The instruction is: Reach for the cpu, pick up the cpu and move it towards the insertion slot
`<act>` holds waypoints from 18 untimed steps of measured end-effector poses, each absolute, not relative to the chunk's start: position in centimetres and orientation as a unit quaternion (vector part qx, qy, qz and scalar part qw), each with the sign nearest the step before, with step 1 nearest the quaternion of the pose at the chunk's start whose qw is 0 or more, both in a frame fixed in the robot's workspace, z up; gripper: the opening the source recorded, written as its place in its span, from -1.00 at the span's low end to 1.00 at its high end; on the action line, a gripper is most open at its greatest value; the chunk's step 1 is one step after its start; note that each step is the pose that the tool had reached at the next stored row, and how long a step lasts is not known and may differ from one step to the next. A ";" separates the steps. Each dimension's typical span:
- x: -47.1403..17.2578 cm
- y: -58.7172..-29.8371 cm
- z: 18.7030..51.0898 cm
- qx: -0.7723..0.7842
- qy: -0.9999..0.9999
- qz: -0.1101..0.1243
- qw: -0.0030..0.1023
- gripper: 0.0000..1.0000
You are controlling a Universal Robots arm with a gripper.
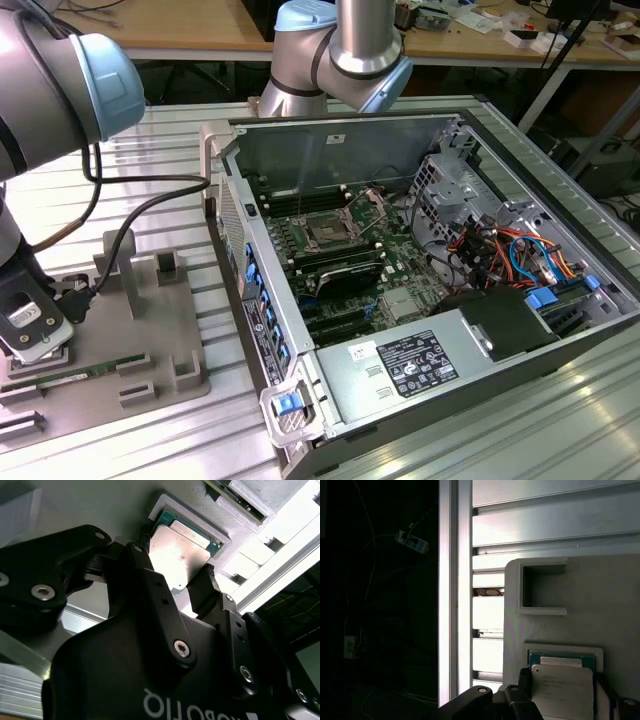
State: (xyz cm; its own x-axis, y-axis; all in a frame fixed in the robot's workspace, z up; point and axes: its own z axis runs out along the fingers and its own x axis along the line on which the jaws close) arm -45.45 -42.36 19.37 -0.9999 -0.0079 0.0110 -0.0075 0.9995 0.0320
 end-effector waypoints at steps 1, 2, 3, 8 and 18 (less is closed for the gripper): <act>-45.5 -42.4 19.5 0.004 -1.000 -0.016 0.006 0.09; -45.5 -42.4 19.6 0.004 -1.000 -0.016 0.005 0.09; -45.4 -42.4 19.6 0.004 -1.000 -0.016 0.005 0.09; -45.5 -42.4 19.7 0.004 -1.000 -0.016 0.005 0.09; -45.5 -42.3 19.8 0.004 -1.000 -0.016 0.006 0.09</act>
State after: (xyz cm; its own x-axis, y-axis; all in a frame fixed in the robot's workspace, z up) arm -45.45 -42.34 19.79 -0.9999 -0.0077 0.0109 -0.0074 0.9995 0.0314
